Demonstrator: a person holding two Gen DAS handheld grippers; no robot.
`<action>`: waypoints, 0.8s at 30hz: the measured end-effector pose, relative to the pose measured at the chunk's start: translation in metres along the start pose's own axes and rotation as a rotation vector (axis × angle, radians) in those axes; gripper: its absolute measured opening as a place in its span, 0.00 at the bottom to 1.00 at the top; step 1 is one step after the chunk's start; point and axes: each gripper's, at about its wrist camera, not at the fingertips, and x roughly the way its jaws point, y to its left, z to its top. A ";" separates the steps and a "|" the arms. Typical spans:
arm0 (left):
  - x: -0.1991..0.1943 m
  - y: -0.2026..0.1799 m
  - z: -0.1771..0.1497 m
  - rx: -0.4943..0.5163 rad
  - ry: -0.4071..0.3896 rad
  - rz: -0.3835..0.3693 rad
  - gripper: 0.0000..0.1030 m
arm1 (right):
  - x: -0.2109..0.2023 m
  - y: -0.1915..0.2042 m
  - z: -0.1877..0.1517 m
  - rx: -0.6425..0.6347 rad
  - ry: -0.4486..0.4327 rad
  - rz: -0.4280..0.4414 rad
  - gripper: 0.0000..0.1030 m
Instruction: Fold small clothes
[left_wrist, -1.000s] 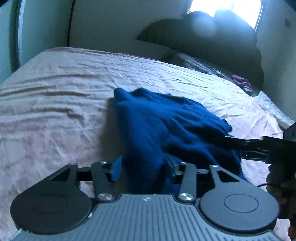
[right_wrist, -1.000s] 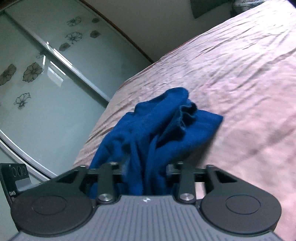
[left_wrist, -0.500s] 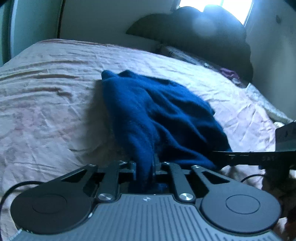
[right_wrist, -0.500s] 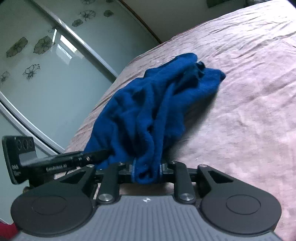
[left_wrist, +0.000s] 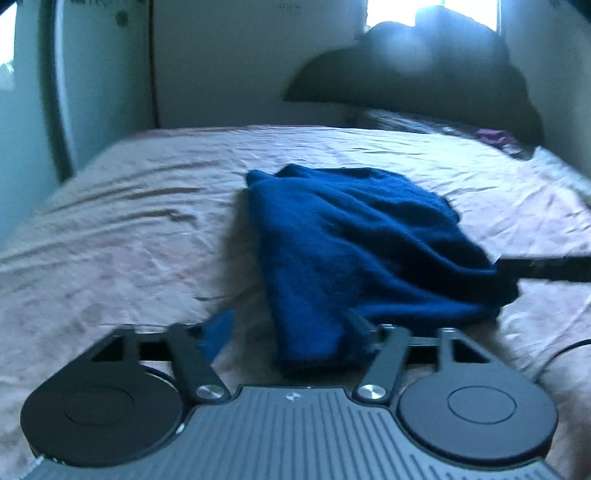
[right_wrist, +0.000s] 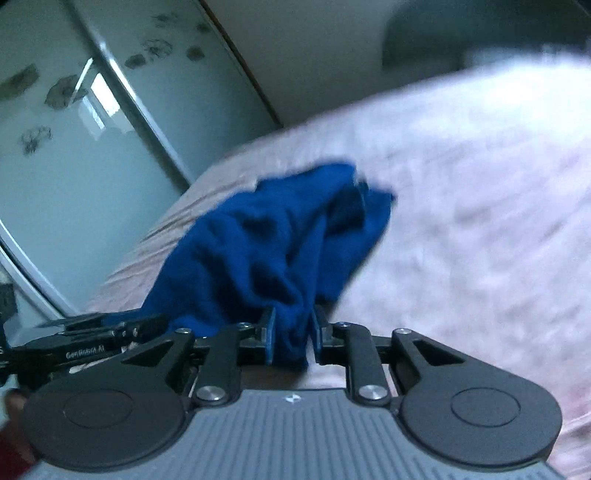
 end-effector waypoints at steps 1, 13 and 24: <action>0.002 -0.002 -0.002 0.003 0.008 0.019 0.70 | 0.000 0.008 0.000 -0.027 -0.008 0.009 0.20; 0.001 -0.006 -0.011 -0.053 0.039 0.101 0.79 | 0.024 0.028 -0.017 -0.138 0.007 -0.133 0.22; -0.003 -0.009 -0.016 -0.059 0.047 0.129 0.82 | 0.004 0.061 -0.027 -0.323 -0.163 -0.247 0.28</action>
